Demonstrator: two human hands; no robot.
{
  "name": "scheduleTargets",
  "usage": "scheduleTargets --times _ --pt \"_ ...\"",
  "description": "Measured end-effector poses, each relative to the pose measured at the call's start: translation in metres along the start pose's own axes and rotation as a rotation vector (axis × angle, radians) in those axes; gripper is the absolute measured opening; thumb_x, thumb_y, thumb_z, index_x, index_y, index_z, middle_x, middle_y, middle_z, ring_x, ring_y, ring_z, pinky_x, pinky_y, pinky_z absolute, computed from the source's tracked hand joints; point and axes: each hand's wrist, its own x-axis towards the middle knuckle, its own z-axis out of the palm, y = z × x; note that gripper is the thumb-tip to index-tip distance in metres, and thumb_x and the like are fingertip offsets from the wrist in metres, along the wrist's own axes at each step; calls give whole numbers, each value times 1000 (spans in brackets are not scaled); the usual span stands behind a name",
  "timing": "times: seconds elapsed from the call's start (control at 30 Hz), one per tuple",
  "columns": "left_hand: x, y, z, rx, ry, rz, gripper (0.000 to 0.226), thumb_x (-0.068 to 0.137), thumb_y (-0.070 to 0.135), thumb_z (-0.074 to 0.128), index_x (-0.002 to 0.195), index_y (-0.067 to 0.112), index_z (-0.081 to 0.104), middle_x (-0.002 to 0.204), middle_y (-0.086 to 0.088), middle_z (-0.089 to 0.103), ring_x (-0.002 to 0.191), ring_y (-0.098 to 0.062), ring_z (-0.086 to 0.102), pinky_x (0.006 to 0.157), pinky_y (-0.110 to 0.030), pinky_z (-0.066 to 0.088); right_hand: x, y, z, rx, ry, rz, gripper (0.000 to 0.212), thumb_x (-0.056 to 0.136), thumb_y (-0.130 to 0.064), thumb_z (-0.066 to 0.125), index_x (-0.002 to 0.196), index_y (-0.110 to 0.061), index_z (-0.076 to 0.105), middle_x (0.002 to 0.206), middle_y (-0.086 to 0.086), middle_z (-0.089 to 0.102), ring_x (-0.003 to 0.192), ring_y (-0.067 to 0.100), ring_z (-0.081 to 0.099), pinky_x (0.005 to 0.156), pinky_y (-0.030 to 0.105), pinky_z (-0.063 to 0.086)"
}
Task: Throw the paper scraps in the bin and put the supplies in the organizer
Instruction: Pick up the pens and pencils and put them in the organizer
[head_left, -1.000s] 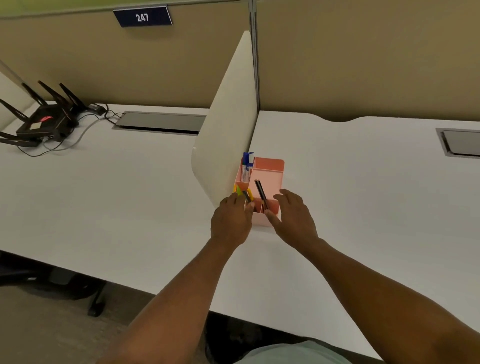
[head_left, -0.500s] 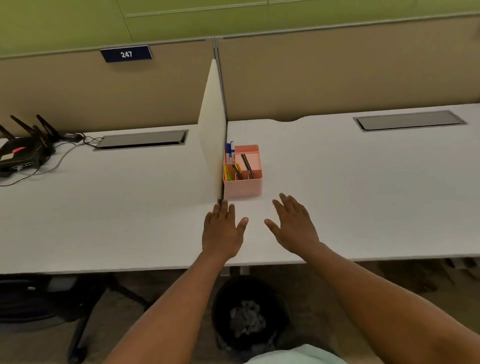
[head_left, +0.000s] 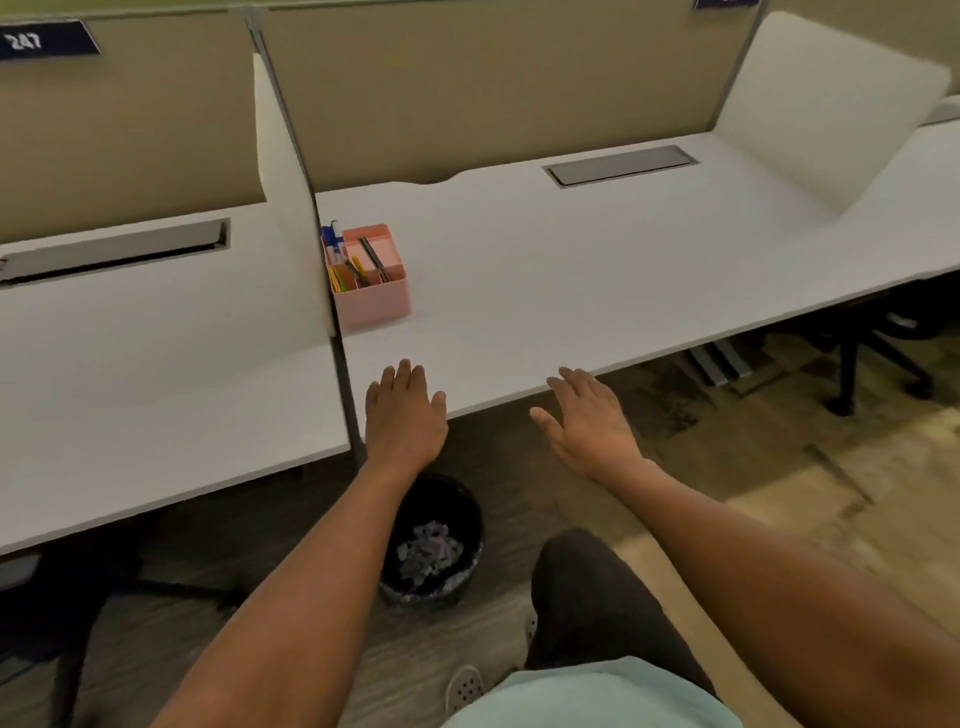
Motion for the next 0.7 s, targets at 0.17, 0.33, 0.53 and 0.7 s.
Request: scheduleTargets --times 0.17,0.33,0.53,0.7 --pt "-35 22 26 -124 42 58 40 99 29 42 132 10 51 134 -8 56 125 -23 48 110 -40 35 -26 37 17 3 -50 21 46 102 -45 31 137 -20 47 149 4 41 143 21 28 118 41 20" --pt "-61 30 70 -223 46 60 30 96 25 49 116 12 66 111 -5 70 107 -23 62 99 -39 46 -48 82 57 21 -115 39 35 101 -36 37 120 -19 61 136 5 54 132 23 43 111 40 31" --pt "-80 51 162 -208 -76 5 30 96 22 50 117 10 67 115 -7 70 109 -26 61 94 -38 46 -65 148 120 73 -232 93 33 101 -31 38 112 -11 61 123 10 61 119 29 52 101 42 40" --pt "-92 75 272 -203 -241 -130 28 92 22 49 107 8 69 104 -12 72 97 -32 65 83 -38 53 -61 217 188 205 -327 185 30 101 -25 41 101 -6 65 97 15 67 94 34 59 81 37 43"
